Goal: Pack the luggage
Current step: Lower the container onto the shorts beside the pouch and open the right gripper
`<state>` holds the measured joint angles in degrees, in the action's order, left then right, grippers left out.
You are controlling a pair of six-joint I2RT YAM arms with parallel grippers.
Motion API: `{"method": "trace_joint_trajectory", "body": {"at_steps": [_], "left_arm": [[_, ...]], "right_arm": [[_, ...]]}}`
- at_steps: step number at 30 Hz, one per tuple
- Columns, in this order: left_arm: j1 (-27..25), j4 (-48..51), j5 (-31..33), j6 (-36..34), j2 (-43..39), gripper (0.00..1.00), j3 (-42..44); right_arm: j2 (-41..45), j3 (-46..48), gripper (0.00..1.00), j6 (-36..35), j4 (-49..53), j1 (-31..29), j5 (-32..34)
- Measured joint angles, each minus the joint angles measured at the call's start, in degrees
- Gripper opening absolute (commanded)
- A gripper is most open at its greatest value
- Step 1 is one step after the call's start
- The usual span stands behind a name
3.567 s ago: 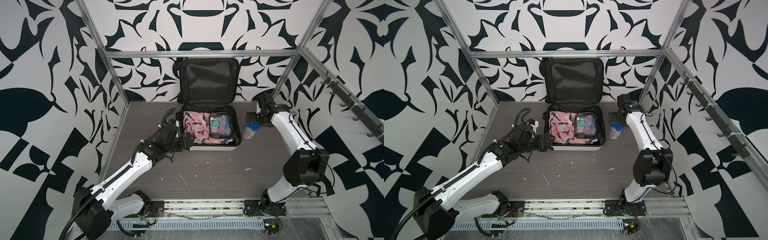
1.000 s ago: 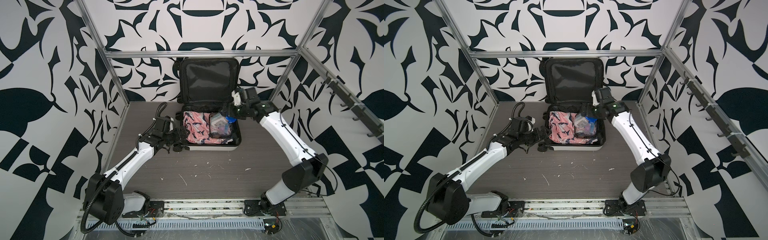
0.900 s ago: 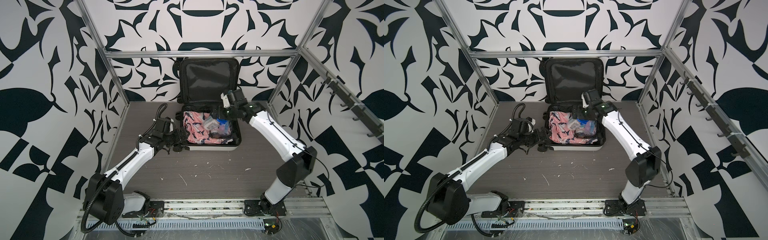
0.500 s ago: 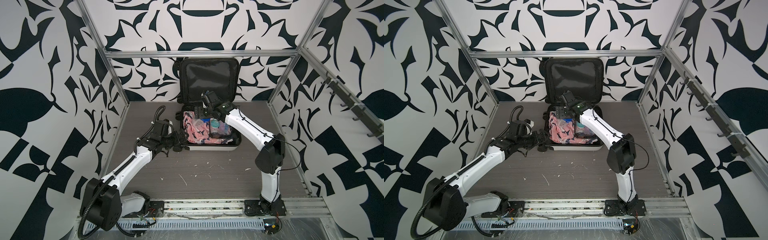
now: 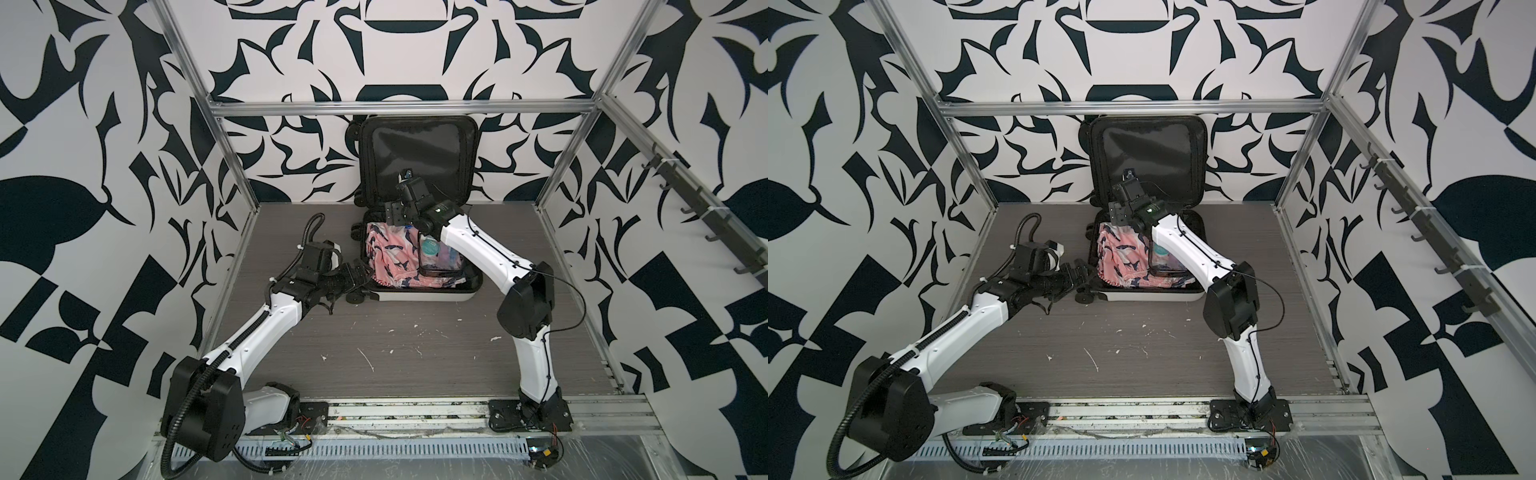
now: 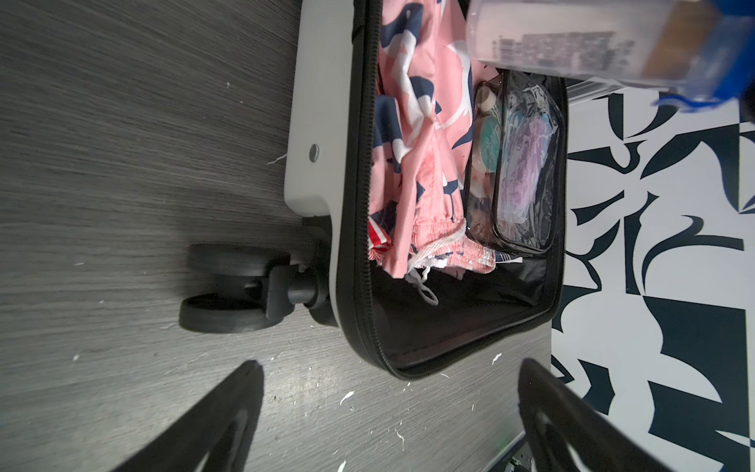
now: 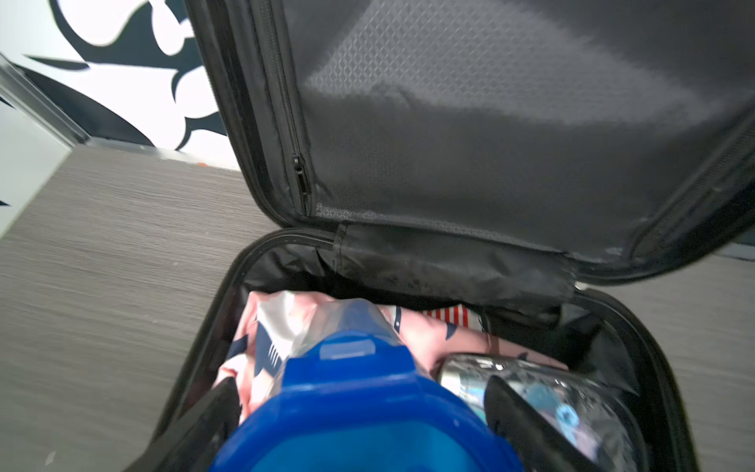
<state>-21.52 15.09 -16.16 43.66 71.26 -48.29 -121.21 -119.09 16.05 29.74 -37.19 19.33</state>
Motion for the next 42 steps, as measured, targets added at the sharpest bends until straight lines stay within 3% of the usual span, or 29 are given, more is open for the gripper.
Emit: {"method": "trace_joint_trajectory", "body": {"at_steps": [10,17,23,32,34,37,42], "left_arm": [[0.3,-0.4,-0.5,0.0,0.0,0.99,0.4],[0.5,-0.7,-0.6,0.0,0.0,0.99,1.1],[0.6,-0.7,-0.6,0.0,0.0,0.99,1.1],[0.6,-0.5,-0.5,0.0,-1.0,0.99,1.1],[0.6,-0.4,-0.5,0.0,-1.1,0.99,1.1],[0.6,-0.1,-0.5,-0.1,-1.3,0.99,1.0],[0.7,0.6,-0.3,-0.2,-1.3,0.99,-0.7]], "right_arm": [[-3.7,4.5,0.68,-3.1,-5.2,-2.7,3.8],[1.4,14.3,0.93,-3.0,-8.3,-4.4,5.0],[4.7,20.2,0.99,-0.9,-8.6,-6.3,2.7],[10.4,23.3,0.98,3.1,-7.6,-9.4,-1.9],[11.8,23.8,0.93,3.7,-7.5,-9.4,-2.2],[13.5,24.2,0.78,4.7,-6.9,-9.4,-2.4],[13.8,24.7,0.67,5.7,-6.8,-9.2,-3.1]]}}
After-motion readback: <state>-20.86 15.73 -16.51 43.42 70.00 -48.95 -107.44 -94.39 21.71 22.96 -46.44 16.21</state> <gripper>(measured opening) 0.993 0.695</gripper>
